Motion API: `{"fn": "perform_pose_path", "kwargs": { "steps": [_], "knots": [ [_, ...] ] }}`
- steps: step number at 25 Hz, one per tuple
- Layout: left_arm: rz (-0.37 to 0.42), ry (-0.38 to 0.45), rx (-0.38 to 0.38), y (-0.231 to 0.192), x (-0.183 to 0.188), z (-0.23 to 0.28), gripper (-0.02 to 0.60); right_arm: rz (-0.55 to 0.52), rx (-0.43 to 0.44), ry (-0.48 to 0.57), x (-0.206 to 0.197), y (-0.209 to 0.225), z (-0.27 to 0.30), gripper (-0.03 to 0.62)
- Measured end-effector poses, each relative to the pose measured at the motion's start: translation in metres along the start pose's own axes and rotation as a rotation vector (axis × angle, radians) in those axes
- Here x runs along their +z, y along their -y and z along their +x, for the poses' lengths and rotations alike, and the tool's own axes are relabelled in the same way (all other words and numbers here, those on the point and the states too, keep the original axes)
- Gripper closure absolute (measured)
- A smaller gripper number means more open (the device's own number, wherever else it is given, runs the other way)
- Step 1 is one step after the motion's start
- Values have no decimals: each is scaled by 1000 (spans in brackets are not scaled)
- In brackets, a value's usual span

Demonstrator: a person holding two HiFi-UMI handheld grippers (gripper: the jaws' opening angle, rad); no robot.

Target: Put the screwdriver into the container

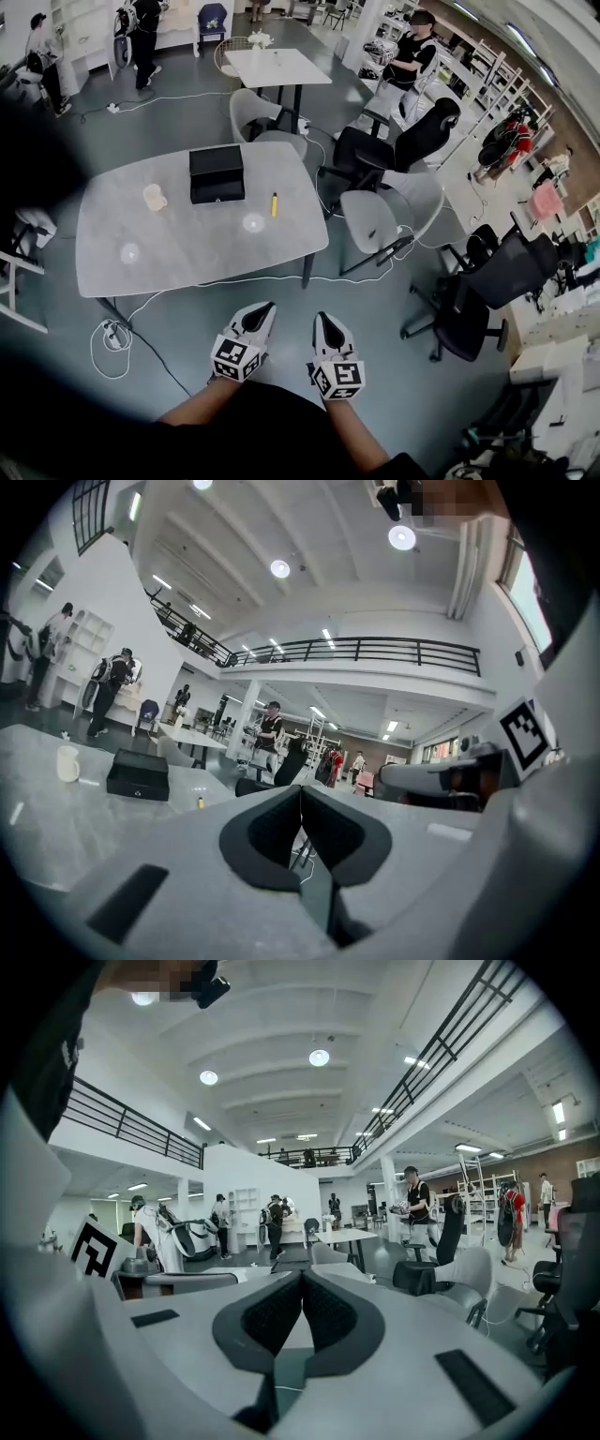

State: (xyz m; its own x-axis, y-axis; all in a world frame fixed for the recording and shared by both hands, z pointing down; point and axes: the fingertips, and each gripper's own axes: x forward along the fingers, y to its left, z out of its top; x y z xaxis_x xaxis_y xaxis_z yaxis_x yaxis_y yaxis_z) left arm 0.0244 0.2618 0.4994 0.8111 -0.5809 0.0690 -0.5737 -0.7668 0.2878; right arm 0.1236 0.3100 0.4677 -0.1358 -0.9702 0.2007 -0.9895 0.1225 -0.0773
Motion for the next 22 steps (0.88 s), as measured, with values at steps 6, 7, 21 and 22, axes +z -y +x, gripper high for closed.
{"fn": "perform_pose_path", "kwargs": {
  "steps": [6,7,21,22],
  "knots": [
    [-2,59,45,-104,40,26,565,-78,-61,-48,17,-5,81,582],
    [23,46,52,-121,40,35,565,-67,-74,-48,17,-1,93,582],
    [-16,-74,58,-208,16,118,565,13,-75,-50,8,30,181,582],
    [-16,-79,56,-208,14,125,565,16,-66,-47,8,34,189,582]
  ]
}}
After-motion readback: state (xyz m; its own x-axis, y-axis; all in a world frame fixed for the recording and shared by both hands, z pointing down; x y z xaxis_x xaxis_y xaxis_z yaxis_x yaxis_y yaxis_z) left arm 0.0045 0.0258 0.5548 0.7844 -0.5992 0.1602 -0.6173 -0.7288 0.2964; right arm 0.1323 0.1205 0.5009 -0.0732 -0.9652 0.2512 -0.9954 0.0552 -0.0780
